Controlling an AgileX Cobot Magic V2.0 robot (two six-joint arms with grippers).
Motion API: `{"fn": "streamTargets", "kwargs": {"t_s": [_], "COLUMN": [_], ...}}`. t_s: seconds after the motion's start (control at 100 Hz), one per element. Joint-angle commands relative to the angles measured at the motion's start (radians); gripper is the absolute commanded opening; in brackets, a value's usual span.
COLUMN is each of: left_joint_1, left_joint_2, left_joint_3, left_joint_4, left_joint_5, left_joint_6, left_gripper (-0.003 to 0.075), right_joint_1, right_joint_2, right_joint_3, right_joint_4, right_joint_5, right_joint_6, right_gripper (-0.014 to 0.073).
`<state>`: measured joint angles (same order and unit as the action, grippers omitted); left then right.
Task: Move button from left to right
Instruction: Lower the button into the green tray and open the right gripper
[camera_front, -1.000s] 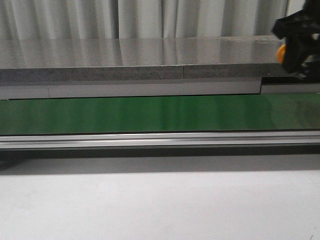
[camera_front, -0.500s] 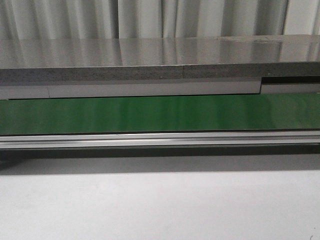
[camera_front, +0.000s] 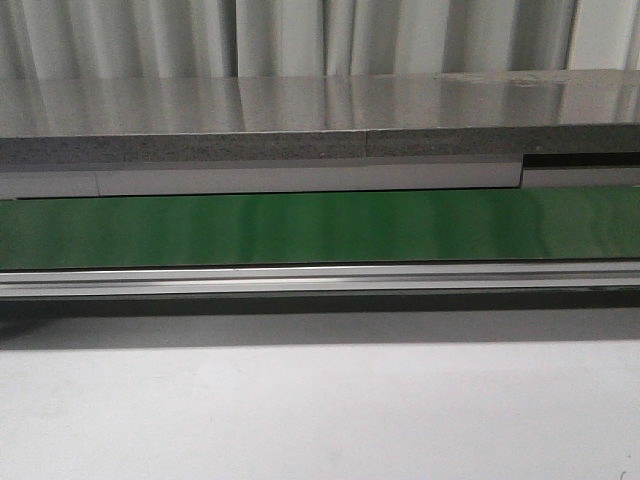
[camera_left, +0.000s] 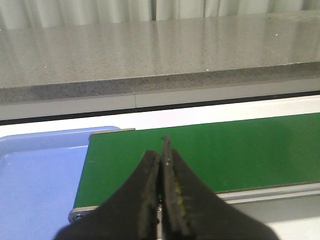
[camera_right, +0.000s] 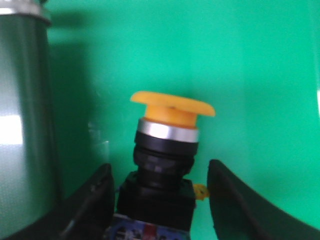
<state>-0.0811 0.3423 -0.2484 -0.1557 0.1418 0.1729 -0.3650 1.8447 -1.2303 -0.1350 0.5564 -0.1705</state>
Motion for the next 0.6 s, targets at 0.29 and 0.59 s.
{"fn": "streamTargets", "kwargs": {"t_s": [0.29, 0.59], "left_joint_1": [-0.008, -0.008], "left_joint_2": [0.004, 0.004], "left_joint_3": [-0.026, -0.026], "left_joint_4": [-0.011, -0.011], "left_joint_5": [-0.084, -0.084], "left_joint_6": [0.002, 0.002], "left_gripper": [-0.0020, -0.0020], "right_joint_1": [-0.007, -0.007], "right_joint_2": [-0.019, -0.027], "right_joint_3": [-0.036, -0.036], "right_joint_4": [0.014, 0.015], "right_joint_5": [-0.053, -0.058], "right_joint_6": [-0.012, -0.001], "right_gripper": [0.0482, 0.0554]}}
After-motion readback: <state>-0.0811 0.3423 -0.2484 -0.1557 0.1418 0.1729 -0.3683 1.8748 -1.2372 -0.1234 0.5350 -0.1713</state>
